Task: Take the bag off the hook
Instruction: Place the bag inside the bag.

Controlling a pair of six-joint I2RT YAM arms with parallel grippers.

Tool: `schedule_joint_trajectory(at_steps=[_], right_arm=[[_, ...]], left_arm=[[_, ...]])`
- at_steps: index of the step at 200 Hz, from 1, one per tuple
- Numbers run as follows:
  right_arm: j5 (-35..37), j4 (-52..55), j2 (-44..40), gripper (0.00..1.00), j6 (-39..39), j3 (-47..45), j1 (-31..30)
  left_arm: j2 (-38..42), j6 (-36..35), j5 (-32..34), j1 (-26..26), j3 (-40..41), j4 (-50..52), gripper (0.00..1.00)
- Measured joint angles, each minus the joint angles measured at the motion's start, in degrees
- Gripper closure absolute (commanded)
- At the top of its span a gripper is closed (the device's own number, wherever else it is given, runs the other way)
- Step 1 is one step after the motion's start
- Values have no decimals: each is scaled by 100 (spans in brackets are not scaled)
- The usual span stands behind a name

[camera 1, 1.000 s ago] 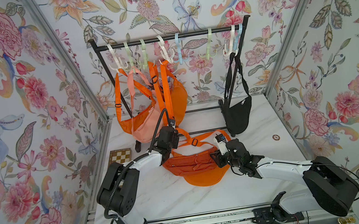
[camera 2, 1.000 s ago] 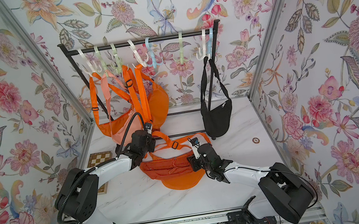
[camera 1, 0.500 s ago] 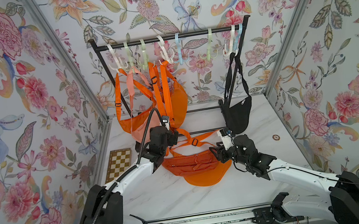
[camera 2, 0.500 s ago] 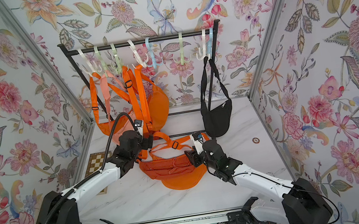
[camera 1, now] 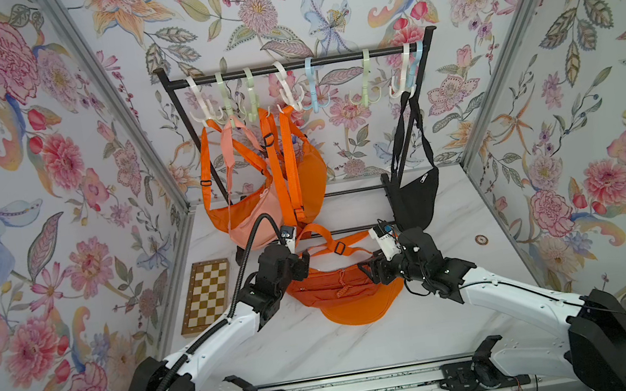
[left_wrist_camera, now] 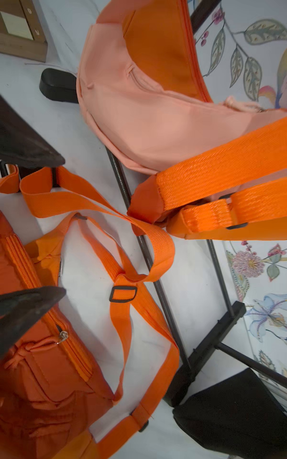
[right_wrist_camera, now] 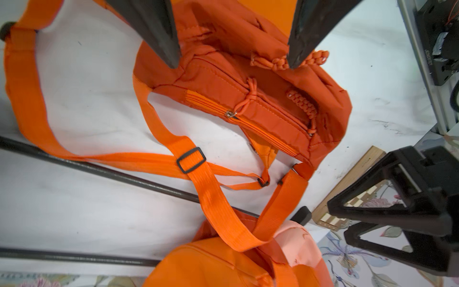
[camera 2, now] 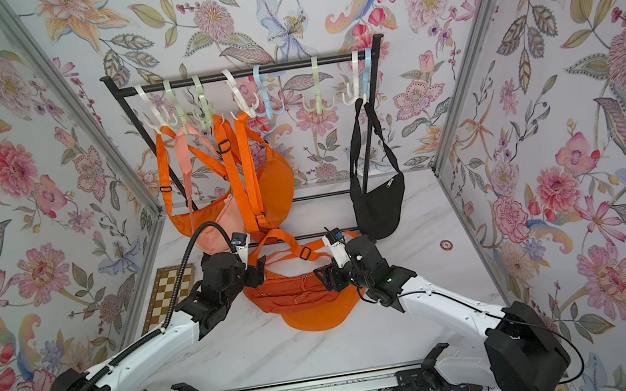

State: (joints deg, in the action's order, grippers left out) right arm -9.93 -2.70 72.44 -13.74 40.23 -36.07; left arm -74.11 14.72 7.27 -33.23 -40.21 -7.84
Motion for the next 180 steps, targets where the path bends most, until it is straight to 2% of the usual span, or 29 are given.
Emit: schedule_joint_trajectory(at_steps=[48, 71, 114, 151, 180], right_arm=[[-339, -15, 1338, 38, -118, 531, -9], [-404, -35, 1784, 38, -109, 658, -127], [-470, -31, 2111, 39, -87, 629, -566], [-470, -175, 2074, 39, -157, 306, -828], [-457, -157, 1919, 39, -201, 173, -951]], left_arm=[[-1738, 35, -387, -2, -678, -190, 29], [-2168, 33, -542, 0, -772, -227, 31], [-1985, 122, -708, -39, -210, -380, 31], [-1534, 271, -710, -212, 448, -459, 32], [-1263, 334, -710, -247, 546, -494, 32]])
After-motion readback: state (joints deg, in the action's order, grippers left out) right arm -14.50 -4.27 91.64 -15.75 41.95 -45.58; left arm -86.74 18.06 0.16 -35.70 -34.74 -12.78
